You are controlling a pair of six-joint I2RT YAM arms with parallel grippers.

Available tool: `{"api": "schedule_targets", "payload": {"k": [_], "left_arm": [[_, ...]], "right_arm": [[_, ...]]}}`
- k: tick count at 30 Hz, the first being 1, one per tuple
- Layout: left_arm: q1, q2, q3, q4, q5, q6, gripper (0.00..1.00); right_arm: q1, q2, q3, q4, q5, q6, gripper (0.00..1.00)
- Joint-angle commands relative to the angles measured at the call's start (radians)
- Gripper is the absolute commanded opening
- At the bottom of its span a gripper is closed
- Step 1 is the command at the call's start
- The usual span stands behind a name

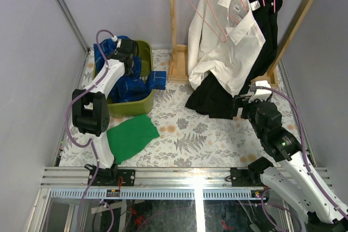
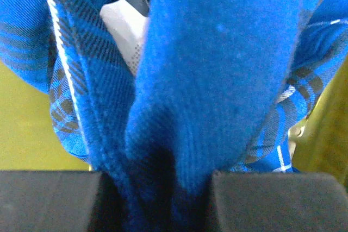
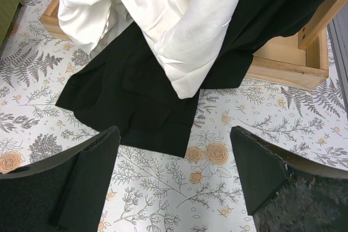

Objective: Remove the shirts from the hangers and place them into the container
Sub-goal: Place the shirt in the bin.

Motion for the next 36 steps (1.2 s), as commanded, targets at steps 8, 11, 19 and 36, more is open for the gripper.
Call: {"api": "schedule_targets", "payload": {"k": [8, 11, 19, 36], "left_arm": [[-0.013, -0.125, -0.075, 0.022, 0.188, -0.023, 0.00], [-0.018, -0.142, -0.011, -0.043, 0.194, 0.017, 0.00], [-0.051, -0.129, 0.275, -0.325, 0.242, 0.089, 0.00], [0.011, -0.162, -0.014, -0.115, 0.130, -0.038, 0.00]], "right_arm": [[0.005, -0.003, 0.004, 0.014, -0.017, 0.017, 0.90], [0.005, -0.005, 0.006, 0.004, -0.024, 0.009, 0.90], [0.004, 0.005, -0.012, 0.020, -0.035, 0.004, 0.91], [0.004, 0.024, -0.018, 0.014, -0.048, -0.015, 0.91]]}}
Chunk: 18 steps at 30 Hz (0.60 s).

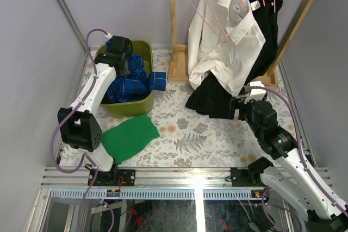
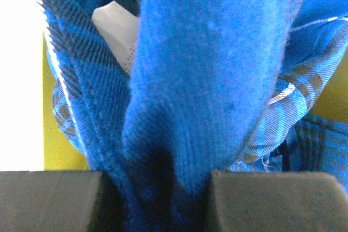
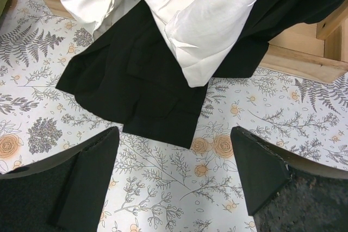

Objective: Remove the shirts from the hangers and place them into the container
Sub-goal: Place the shirt in the bin.

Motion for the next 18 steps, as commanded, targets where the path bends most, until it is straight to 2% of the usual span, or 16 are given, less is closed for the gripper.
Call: {"api": "schedule_targets", "payload": {"k": [1, 6, 7, 9, 10, 11, 12, 13, 14, 18], "left_arm": [[0.046, 0.123, 0.062, 0.030, 0.004, -0.061, 0.00], [0.053, 0.190, 0.049, 0.035, 0.104, -0.039, 0.01], [0.053, 0.212, 0.068, 0.013, 0.080, -0.053, 0.07], [0.052, 0.238, 0.104, -0.019, 0.057, -0.063, 0.29], [0.051, 0.230, 0.108, -0.019, 0.056, -0.072, 0.33], [0.050, 0.205, 0.103, -0.004, 0.063, -0.075, 0.43], [0.051, 0.171, 0.096, 0.018, 0.076, -0.081, 0.56], [0.050, 0.123, 0.086, 0.040, 0.089, -0.090, 0.75], [0.047, 0.087, 0.083, 0.063, 0.106, -0.095, 0.82], [-0.004, 0.031, 0.140, 0.081, 0.146, -0.084, 0.87]], "right_arm": [[0.004, -0.009, 0.010, 0.010, -0.001, -0.013, 0.91], [0.004, -0.031, 0.013, -0.013, 0.005, -0.018, 0.91], [0.005, -0.034, 0.012, -0.014, 0.008, -0.020, 0.91], [0.004, -0.037, 0.014, -0.020, 0.011, -0.021, 0.91], [0.004, -0.037, 0.017, -0.025, 0.008, -0.021, 0.91], [0.004, -0.038, 0.020, -0.028, 0.006, -0.021, 0.91], [0.004, -0.038, 0.020, -0.030, 0.006, -0.022, 0.91], [0.004, -0.038, 0.020, -0.031, 0.007, -0.022, 0.91], [0.004, -0.038, 0.020, -0.030, 0.007, -0.022, 0.91], [0.005, -0.028, 0.018, -0.020, 0.000, -0.016, 0.91]]}}
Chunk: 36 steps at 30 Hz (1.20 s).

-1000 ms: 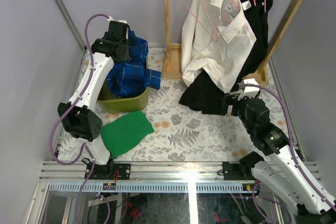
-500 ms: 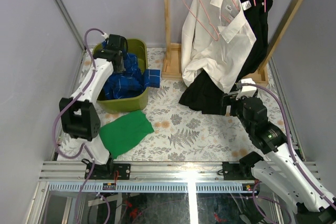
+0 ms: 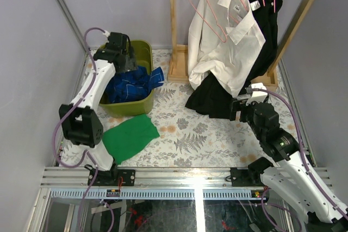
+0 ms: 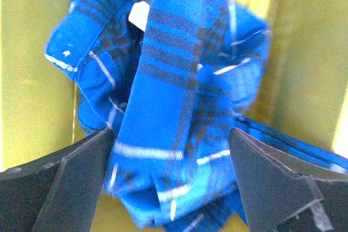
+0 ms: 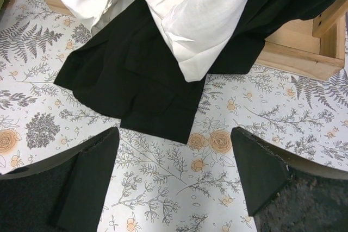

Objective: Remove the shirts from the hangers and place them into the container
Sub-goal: Place the shirt in the bin.

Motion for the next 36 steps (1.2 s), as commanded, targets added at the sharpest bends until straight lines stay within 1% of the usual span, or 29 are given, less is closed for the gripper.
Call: {"api": "schedule_targets", "payload": {"k": [1, 4, 8, 11, 13, 15, 18, 22, 23, 24, 25, 26, 27, 28, 29, 30, 34, 36], "left_arm": [[-0.068, -0.091, 0.107, 0.054, 0.054, 0.010, 0.88], [-0.144, -0.082, 0.130, 0.045, 0.122, 0.057, 0.88], [-0.198, -0.076, 0.088, 0.078, 0.257, 0.058, 0.88], [-0.220, -0.046, 0.098, 0.049, 0.274, 0.076, 0.88], [-0.225, -0.021, 0.120, 0.016, 0.252, 0.091, 0.87], [-0.226, -0.003, 0.137, -0.013, 0.238, 0.113, 0.83], [-0.226, 0.005, 0.138, -0.027, 0.206, 0.132, 0.72], [-0.226, 0.034, 0.156, -0.074, 0.233, 0.167, 0.66], [-0.228, 0.037, 0.158, -0.079, 0.239, 0.174, 0.60], [-0.226, 0.039, 0.155, -0.077, 0.242, 0.177, 0.53], [-0.226, 0.039, 0.155, -0.076, 0.233, 0.174, 0.43], [-0.227, 0.039, 0.154, -0.073, 0.217, 0.167, 0.28], [-0.226, 0.037, 0.155, -0.068, 0.199, 0.161, 0.17], [-0.224, 0.035, 0.156, -0.063, 0.178, 0.156, 0.09], [-0.223, 0.031, 0.157, -0.056, 0.157, 0.147, 0.03], [-0.219, 0.028, 0.157, -0.051, 0.129, 0.137, 0.00], [-0.182, -0.006, 0.125, 0.003, 0.019, 0.085, 0.00], [-0.162, -0.020, 0.095, 0.032, -0.080, 0.068, 0.00]], "right_arm": [[0.004, 0.010, 0.018, 0.022, -0.004, -0.005, 0.91], [0.004, 0.019, 0.019, 0.025, -0.013, 0.004, 0.91], [0.004, 0.019, 0.021, 0.019, -0.013, 0.005, 0.91], [0.004, 0.013, 0.023, 0.004, -0.012, 0.001, 0.91], [0.004, 0.006, 0.023, -0.002, -0.011, -0.003, 0.91], [0.004, 0.004, 0.020, -0.003, -0.008, -0.005, 0.91], [0.004, 0.010, 0.016, -0.001, -0.008, -0.006, 0.91], [0.004, 0.021, 0.015, 0.007, -0.010, -0.002, 0.91], [0.004, 0.025, 0.014, 0.009, -0.010, -0.002, 0.91], [0.004, 0.027, 0.013, 0.011, -0.012, 0.000, 0.91], [0.005, 0.029, 0.012, 0.013, -0.012, -0.002, 0.91], [0.004, 0.033, 0.012, 0.012, -0.011, -0.003, 0.91], [0.004, 0.034, 0.013, 0.011, -0.012, -0.003, 0.91], [0.005, 0.034, 0.013, 0.009, -0.012, -0.005, 0.91], [0.004, 0.034, 0.014, 0.008, -0.010, -0.005, 0.91], [0.004, 0.033, 0.013, 0.008, -0.009, -0.006, 0.91], [0.004, 0.025, 0.009, 0.002, -0.002, -0.014, 0.91], [0.004, 0.022, 0.008, -0.001, 0.000, -0.017, 0.91]]}}
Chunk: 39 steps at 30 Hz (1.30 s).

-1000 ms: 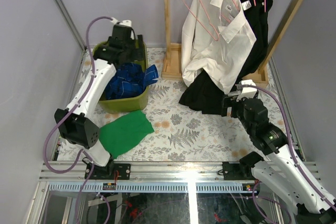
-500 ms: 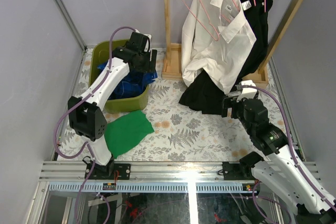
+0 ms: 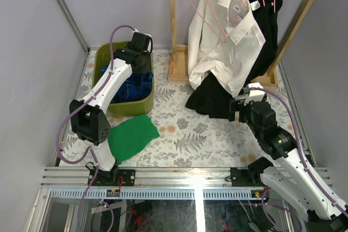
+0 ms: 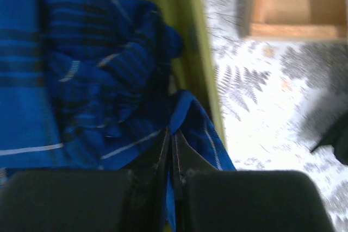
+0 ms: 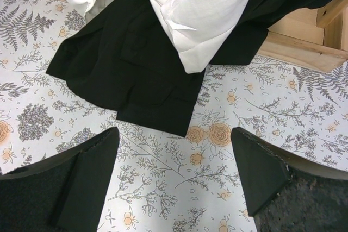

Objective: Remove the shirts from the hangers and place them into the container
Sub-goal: Place the shirt in the bin.

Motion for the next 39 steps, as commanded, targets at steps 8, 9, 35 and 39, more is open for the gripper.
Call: {"api": "schedule_targets", "payload": {"k": [8, 9, 35, 39], "left_arm": [[0.047, 0.101, -0.100, 0.061, -0.389, -0.063, 0.00], [0.045, 0.126, -0.127, 0.070, -0.363, -0.055, 0.00], [0.203, 0.000, 0.026, 0.007, -0.066, -0.131, 0.70], [0.212, 0.125, -0.087, 0.043, 0.045, -0.170, 0.49]], "right_arm": [[0.004, -0.009, 0.000, 0.027, -0.001, -0.015, 0.91], [0.004, -0.007, 0.002, 0.027, -0.003, -0.013, 0.91], [0.004, 0.017, 0.010, 0.037, -0.032, -0.002, 0.91], [0.004, 0.009, 0.010, 0.042, -0.029, 0.004, 0.91]]}}
